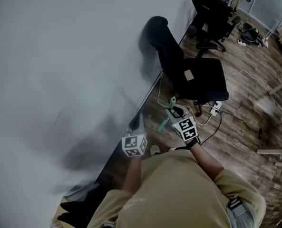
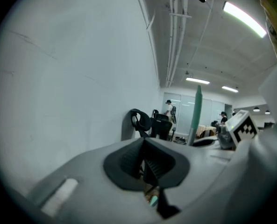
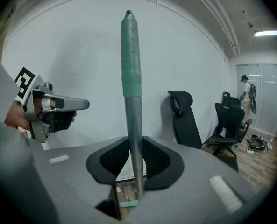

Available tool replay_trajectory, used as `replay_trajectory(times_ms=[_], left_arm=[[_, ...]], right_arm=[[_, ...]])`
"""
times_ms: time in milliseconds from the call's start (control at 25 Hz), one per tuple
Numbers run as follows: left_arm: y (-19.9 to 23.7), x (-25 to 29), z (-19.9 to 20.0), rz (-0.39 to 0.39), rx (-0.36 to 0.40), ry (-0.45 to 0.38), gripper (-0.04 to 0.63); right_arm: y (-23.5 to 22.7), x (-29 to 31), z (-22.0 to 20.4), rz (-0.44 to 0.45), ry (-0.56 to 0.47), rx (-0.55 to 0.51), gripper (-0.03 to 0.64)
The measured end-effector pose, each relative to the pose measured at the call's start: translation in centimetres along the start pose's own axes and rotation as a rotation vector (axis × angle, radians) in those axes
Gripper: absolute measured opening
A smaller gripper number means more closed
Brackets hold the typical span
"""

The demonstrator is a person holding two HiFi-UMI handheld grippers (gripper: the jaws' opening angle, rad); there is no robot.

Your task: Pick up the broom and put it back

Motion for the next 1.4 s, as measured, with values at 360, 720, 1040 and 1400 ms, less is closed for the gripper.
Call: replay_trajectory(times_ms=[360, 720, 1040, 1400], left_arm=[[3.8, 0.8, -3.4, -0.018, -0.09, 0.051, 0.002], [6.3, 4.2, -6.8, 0.051, -0.143, 0.131, 0.002], [8.0, 7.6, -11.4, 0.139, -0.132, 0.257, 0.002], [11.7, 9.8, -16.3, 0.232, -0.169, 0.357, 0.002]], right_arm=[[-0.5, 2.7, -1.7, -0.027, 0.049, 0.08, 0.087], [0.4, 9.7, -7.7, 0.09, 0.188, 0.081, 0.087], [0.9, 16.5, -13.7, 0.196, 0.324, 0.08, 0.087], [0.8, 22.5, -19.7, 0.25, 0.449, 0.118, 0.087]])
Point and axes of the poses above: the fingertips, and each gripper's own axes: x forward along the fingers, y to its left, z out of its top, the point moved 7 cm from there along -x, backward along the fingers, and after that the axes turned 9 degrees about -x, right-handed, at the moved point
